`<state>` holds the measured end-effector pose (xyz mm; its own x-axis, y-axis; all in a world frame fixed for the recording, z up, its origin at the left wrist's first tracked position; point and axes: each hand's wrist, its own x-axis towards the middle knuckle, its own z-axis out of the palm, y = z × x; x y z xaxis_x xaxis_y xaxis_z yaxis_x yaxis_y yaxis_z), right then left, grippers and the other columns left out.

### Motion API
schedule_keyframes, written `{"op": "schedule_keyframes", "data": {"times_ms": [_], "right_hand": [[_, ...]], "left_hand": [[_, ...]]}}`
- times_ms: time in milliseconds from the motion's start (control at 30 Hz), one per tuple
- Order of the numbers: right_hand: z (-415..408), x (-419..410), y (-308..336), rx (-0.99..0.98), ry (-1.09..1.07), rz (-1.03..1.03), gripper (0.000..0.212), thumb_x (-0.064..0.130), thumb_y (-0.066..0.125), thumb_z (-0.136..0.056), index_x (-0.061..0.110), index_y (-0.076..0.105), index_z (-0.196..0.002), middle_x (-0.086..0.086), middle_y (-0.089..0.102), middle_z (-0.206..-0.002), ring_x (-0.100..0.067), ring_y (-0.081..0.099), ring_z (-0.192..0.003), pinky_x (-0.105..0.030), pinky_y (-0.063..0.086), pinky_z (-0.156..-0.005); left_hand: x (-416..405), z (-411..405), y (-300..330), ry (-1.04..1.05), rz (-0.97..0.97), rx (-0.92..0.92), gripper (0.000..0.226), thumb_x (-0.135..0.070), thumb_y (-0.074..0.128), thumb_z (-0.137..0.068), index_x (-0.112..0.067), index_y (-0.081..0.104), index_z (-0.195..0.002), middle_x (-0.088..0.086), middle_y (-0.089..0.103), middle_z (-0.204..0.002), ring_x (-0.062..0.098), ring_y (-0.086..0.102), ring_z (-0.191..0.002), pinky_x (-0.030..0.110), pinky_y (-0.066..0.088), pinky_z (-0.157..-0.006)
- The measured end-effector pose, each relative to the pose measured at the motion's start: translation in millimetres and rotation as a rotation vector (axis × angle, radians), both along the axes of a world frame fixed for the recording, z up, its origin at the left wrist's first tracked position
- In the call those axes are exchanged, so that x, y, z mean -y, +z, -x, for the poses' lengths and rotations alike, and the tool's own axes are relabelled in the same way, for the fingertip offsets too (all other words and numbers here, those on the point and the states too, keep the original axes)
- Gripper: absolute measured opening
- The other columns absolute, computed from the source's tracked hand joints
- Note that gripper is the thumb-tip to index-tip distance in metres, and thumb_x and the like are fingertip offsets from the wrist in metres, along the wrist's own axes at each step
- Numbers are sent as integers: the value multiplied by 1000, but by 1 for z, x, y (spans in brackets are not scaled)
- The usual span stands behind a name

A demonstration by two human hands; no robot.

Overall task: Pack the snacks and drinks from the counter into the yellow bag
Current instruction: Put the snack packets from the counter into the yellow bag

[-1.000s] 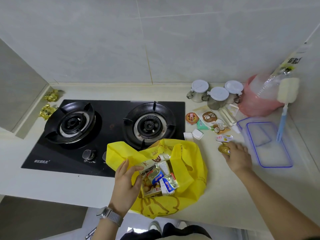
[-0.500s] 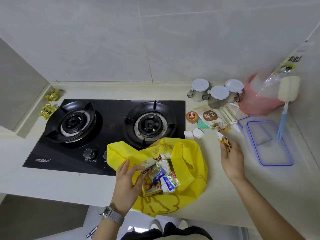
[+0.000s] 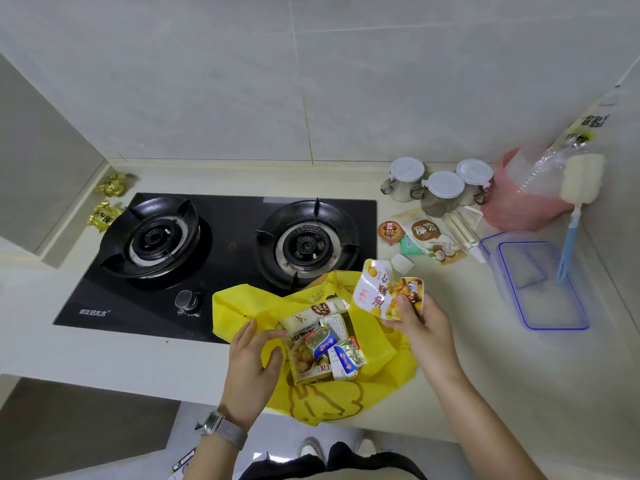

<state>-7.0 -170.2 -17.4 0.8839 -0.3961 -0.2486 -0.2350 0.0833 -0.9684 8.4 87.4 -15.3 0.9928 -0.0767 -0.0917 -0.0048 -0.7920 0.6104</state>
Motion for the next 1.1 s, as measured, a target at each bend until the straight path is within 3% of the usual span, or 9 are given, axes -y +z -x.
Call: {"op": "schedule_keyframes", "data": {"times_ms": [233, 367, 567, 700, 800, 867, 933, 1000, 1100], "right_hand": [[9, -49, 5, -59, 235, 50, 8, 23, 54, -94, 16, 58, -94, 0, 70, -85, -14, 72, -68, -21, 53, -58], [10, -63, 5, -103, 274, 46, 13, 24, 55, -93, 11, 57, -97, 1, 71, -86, -14, 72, -69, -31, 57, -60], [10, -80, 4, -138, 347, 127, 12, 26, 57, -92, 15, 61, -93, 3, 68, -75, -5, 67, -58, -21, 50, -49], [6, -98, 0, -138, 382, 254, 15, 27, 58, -91, 14, 62, -96, 2, 70, -87, 2, 66, -66, -20, 53, -52], [0, -111, -4, -141, 423, 361, 20, 31, 57, -91, 11, 59, -92, -1, 70, -89, -5, 69, -75, -31, 59, -59], [-2, -120, -6, -154, 443, 390, 22, 31, 57, -91, 9, 58, -91, -4, 70, -89, -10, 70, -73, -30, 59, -54], [-5, -126, -8, -171, 449, 401, 21, 28, 58, -91, 7, 58, -93, -5, 69, -89, -12, 70, -67, -25, 55, -46], [-7, -130, -10, -173, 453, 390, 20, 26, 58, -90, 6, 58, -93, -6, 68, -88, -15, 71, -66, -28, 57, -47], [-9, -135, -13, -161, 452, 438, 20, 24, 58, -90, 4, 58, -91, -7, 64, -87, -17, 70, -67, -24, 55, -47]], "left_hand": [[-13, 5, 3, 63, 10, 41, 24, -10, 56, -87, -22, 64, -107, 8, 51, -134, 25, 24, -140, 39, 25, -110], [-26, 10, -4, 71, -55, 56, 25, -10, 60, -84, -21, 65, -107, 16, 44, -140, 29, 18, -142, 41, 24, -111], [-42, 17, -10, 73, -164, 61, 29, -14, 63, -82, -15, 66, -111, 19, 29, -149, 30, 9, -144, 43, 22, -113], [-45, 18, -8, 54, -192, 108, 32, -12, 66, -80, -11, 66, -112, 21, 31, -147, 32, 12, -143, 44, 28, -110], [-48, 21, -6, 47, -237, 127, 37, -11, 67, -79, -12, 63, -115, 21, 30, -148, 33, 12, -143, 45, 39, -102], [-54, 22, -7, 39, -283, 118, 37, -10, 69, -76, -13, 64, -113, 22, 29, -148, 34, 13, -143, 45, 47, -94], [-60, 23, -8, 22, -358, 90, 32, -8, 73, -72, -13, 69, -103, 23, 32, -147, 35, 17, -142, 44, 54, -83], [-66, 23, -8, 3, -410, 85, 25, -4, 81, -63, -12, 74, -85, 27, 41, -140, 40, 29, -137, 43, 58, -69], [-73, 22, -7, -6, -429, 135, 17, -1, 83, -59, -10, 74, -71, 30, 48, -133, 41, 37, -131, 42, 58, -64]]}}
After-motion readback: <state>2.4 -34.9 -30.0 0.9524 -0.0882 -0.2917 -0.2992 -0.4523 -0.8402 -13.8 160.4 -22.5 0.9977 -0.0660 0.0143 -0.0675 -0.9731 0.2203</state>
